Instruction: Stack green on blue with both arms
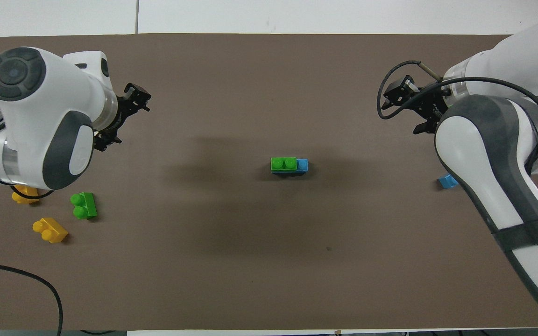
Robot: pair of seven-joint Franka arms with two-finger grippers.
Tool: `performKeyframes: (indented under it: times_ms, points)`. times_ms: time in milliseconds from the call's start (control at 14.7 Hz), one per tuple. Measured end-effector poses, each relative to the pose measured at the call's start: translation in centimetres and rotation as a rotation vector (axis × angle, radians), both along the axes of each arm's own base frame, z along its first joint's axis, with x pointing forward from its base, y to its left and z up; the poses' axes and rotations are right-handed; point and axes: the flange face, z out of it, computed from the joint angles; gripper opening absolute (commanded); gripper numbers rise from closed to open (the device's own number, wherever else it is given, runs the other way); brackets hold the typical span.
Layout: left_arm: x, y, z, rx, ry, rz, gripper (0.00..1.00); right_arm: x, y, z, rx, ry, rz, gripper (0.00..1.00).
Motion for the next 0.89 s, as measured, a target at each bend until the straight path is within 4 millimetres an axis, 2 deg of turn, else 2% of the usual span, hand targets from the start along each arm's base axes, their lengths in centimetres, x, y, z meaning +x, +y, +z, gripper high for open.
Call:
performKeyframes:
  times_ms: [205, 341, 545, 682, 886]
  points:
    - [-0.3, 4.5, 1.7, 0.007, 0.026, -0.112, 1.0, -0.1, -0.9, 1.2, -0.094, -0.048, 0.152, 0.99]
    - [-0.7, 6.8, 2.7, 0.013, 0.041, -0.208, 1.0, -0.7, -1.3, 2.9, -0.129, -0.067, 0.245, 0.99]
    - [-1.6, 9.9, 4.7, 0.027, 0.048, -0.402, 1.0, -2.2, -3.0, 5.3, -0.157, -0.057, 0.354, 0.99]
    - [-2.5, 11.3, 6.3, 0.034, 0.049, -0.516, 1.0, -3.5, -3.5, 6.5, -0.158, -0.026, 0.394, 0.99]
    - [-4.1, 11.6, 8.8, 0.039, 0.056, -0.623, 1.0, -5.1, -3.9, 8.2, -0.157, 0.006, 0.42, 0.99]
